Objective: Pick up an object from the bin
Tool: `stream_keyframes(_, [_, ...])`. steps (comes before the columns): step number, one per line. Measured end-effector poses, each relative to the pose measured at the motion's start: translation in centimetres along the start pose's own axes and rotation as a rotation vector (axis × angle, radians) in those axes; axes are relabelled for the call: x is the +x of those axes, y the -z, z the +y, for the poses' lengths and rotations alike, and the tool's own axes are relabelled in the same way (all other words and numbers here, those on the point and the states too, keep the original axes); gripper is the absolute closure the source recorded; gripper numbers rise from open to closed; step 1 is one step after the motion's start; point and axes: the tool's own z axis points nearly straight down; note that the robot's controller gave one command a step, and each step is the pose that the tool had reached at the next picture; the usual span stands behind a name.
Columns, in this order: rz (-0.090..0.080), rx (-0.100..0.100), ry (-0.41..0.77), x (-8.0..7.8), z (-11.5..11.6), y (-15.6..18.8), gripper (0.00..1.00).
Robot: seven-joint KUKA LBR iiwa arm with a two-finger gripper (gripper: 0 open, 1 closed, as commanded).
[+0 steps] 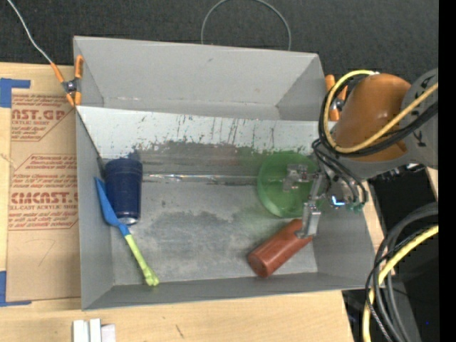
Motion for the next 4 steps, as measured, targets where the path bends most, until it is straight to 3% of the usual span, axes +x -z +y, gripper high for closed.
stream_keyframes(1, [-0.007, 0.001, 0.002, -0.2, 0.0, 0.4, 0.0])
stream_keyframes(2, [-0.002, 0.001, 0.385, 2.5, -2.8, -8.2, 0.0])
stream_keyframes(3, [0.004, -0.002, -0.167, -0.8, -1.8, -8.7, 0.0])
stream_keyframes(4, [-0.003, 0.0, 0.079, 1.1, -2.3, -8.3, 0.0])
